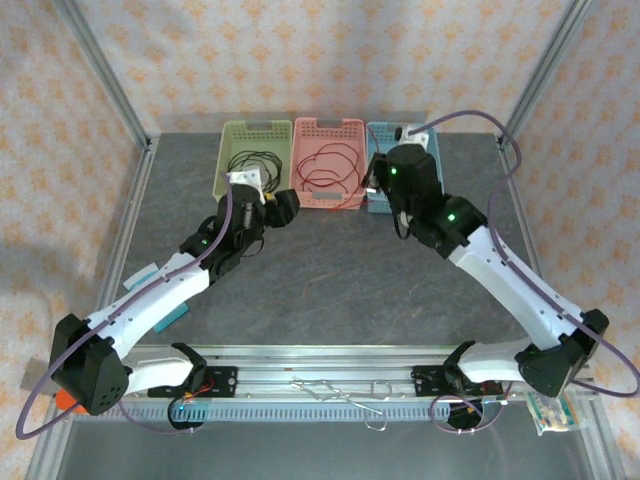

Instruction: Untangle the cables

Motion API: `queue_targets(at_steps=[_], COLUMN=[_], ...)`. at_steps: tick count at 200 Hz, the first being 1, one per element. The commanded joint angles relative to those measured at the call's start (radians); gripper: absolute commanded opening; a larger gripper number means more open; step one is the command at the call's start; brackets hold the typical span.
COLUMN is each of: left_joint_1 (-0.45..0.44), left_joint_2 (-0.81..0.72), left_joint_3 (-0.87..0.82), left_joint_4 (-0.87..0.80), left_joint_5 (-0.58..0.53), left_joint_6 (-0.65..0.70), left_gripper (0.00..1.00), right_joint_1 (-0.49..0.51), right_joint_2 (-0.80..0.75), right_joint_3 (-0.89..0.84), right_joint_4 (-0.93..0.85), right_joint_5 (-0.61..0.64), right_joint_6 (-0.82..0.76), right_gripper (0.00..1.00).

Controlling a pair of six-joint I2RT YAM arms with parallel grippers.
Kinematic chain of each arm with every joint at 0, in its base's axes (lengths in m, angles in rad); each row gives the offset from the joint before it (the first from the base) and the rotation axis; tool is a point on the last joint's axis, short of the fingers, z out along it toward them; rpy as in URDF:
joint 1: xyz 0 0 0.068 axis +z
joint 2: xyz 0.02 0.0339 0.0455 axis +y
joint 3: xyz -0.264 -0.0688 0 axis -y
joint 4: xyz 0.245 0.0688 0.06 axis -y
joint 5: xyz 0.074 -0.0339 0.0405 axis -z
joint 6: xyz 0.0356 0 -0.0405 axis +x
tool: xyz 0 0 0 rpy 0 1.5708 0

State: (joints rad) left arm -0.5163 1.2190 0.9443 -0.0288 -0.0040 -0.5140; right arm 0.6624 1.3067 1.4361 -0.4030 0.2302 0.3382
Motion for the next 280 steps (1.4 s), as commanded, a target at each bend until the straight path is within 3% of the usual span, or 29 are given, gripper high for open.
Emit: queue_targets(at_steps=[1, 57, 108, 194, 220, 280], left_joint_1=[0.029, 0.096, 0.143, 0.188, 0.190, 0.189], left_joint_2=[0.037, 0.192, 0.338, 0.526, 0.528, 0.469], left_joint_3=[0.055, 0.200, 0.306, 0.471, 0.437, 0.275], left_joint_4=[0.025, 0.021, 0.029, 0.001, 0.009, 0.060], left_joint_5=[0.007, 0.035, 0.046, 0.048, 0.058, 0.088], left_joint_6=[0.028, 0.027, 0.040, 0.070, 0.061, 0.055], left_gripper=[0.67, 0.67, 0.67, 0.67, 0.67, 0.69], right_joint_1=[-0.050, -0.124, -0.156, -0.211, -0.215, -0.216], right_joint_2=[0.073, 0.301, 0.536, 0.991, 1.040, 1.034], right_joint_3=[0.071, 0.286, 0.495, 1.003, 0.999, 0.786], right_joint_4=[0.034, 0.074, 0.082, 0.011, -0.026, -0.029], right_joint_5=[-0.035, -0.131, -0.118, -0.190, -0.163, -0.196], right_joint_6=[-0.008, -0.020, -0.064, -0.087, -0.085, -0.025], right_gripper=[0.00, 0.00, 0.00, 0.00, 0.00, 0.00])
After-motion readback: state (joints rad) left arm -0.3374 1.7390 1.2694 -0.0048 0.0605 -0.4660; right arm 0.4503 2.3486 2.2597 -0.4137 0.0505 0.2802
